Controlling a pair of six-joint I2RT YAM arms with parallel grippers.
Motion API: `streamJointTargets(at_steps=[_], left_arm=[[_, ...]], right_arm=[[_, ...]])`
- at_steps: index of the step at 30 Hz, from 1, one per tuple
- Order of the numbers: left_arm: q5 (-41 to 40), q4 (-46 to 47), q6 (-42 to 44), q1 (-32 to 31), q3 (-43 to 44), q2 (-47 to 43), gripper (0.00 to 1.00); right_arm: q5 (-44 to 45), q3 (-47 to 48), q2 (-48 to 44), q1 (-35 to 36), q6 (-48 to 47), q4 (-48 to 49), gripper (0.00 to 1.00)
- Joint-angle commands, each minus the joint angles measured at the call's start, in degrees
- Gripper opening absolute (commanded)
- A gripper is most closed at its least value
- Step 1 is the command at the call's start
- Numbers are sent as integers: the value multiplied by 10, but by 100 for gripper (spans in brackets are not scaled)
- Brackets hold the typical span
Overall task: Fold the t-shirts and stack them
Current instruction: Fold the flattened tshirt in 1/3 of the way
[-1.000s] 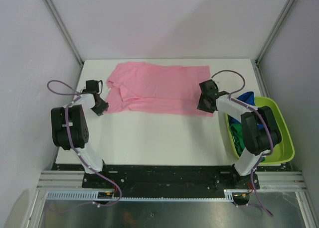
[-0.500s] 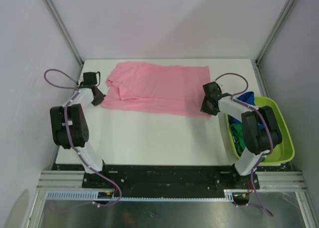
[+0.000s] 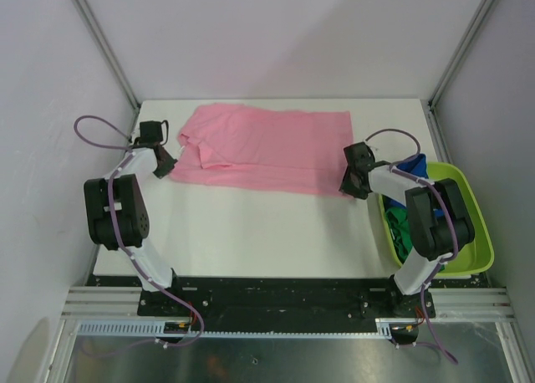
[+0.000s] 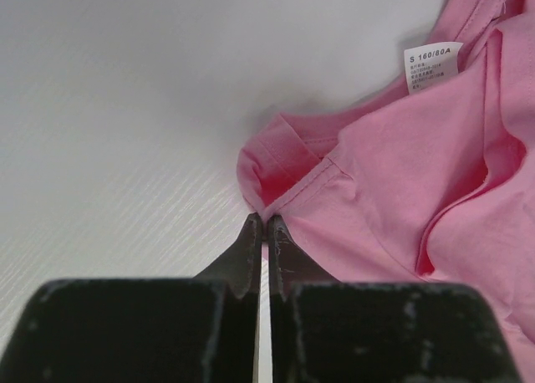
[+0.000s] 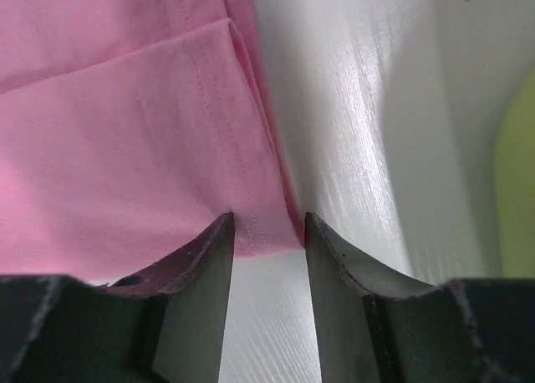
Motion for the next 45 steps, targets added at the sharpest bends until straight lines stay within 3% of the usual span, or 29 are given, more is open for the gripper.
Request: streamJointTargets(at_steps=[1,4,9,11,33,35,38,40,42,45], left_arm=[[-18,11,6,-1,11,-6,0],[-20,10,6,-1,9,-9,0],[-34,10,3,-1,-3,-21,0],[-44,9,1,-1,-13,-35,0],[-159,-54,-50,0,-194,-203,2],[-152,-57,-49,0,-196,-206,12],[-121,-57,-24,-1,-180,-210,43],[-101,-56,0,-6,-165,-220,58],[-81,-56,32,-20,-144,-227,64],[-82,-56,70,-59,-121,-236,66]], right_arm=[[5,-12,-8,2,16,6,44],[4,-13,-3,3,17,9,39],[6,-13,-5,2,15,0,9],[10,-13,-13,1,12,-12,2],[8,-103,-152,36,45,-109,0],[6,-115,-164,39,49,-109,5],[12,-121,-181,44,53,-111,32],[14,-122,-201,44,50,-108,48],[17,-117,-220,43,46,-107,57],[30,-96,-238,41,38,-116,60]])
